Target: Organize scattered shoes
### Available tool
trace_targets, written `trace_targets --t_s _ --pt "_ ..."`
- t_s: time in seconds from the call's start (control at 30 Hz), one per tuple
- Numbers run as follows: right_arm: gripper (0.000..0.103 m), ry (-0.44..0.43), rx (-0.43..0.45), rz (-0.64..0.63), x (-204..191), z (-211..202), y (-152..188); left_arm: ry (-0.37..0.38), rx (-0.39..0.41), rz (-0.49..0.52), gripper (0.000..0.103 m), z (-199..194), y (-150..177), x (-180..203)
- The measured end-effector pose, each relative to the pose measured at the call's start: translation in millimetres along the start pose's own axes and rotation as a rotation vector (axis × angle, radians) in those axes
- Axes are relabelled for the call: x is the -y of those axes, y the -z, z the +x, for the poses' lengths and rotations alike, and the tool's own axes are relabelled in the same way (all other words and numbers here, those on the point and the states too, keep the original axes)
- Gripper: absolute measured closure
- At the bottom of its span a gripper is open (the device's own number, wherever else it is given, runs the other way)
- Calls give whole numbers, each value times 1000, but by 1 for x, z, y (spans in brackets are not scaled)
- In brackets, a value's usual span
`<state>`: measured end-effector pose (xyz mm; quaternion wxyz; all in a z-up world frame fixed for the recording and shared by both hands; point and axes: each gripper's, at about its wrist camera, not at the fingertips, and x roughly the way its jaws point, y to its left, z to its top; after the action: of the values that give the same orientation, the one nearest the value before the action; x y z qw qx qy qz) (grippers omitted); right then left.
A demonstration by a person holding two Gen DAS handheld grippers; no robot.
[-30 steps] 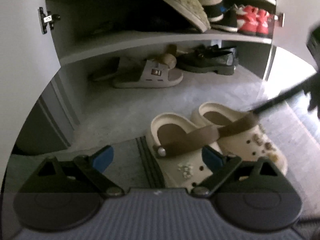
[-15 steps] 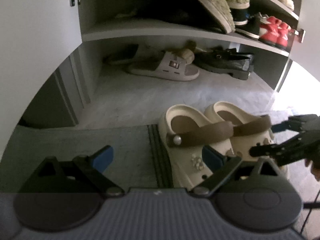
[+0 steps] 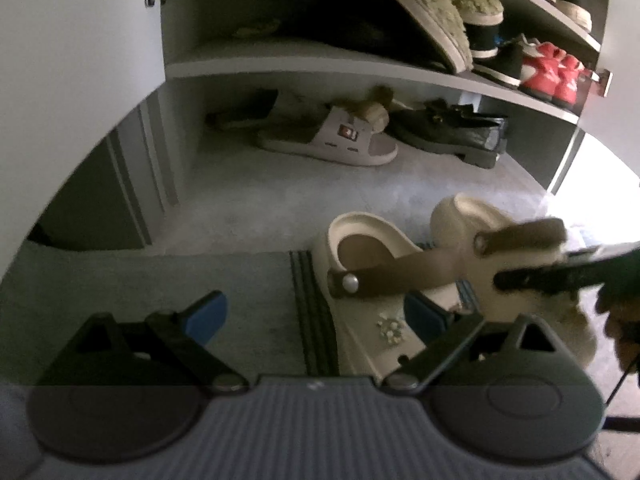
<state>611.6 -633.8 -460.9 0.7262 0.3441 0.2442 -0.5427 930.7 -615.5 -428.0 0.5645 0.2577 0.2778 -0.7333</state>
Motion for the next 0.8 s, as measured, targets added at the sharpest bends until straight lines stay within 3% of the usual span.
trace_targets --t_s 0.17,0.37,0.5,0.8 --pt "8 -94 164 -53 -21 -32 -47 -10 23 26 7 -5 2 1" --pt "8 -219 243 -199 -67 -1 -102 -16 5 32 7 -7 7 1" --pt "8 -179 345 -252 -95 24 -131 -21 5 43 7 -11 8 1" --pt "7 -94 409 -271 -135 81 -179 -68 -4 46 7 -21 13 -8"
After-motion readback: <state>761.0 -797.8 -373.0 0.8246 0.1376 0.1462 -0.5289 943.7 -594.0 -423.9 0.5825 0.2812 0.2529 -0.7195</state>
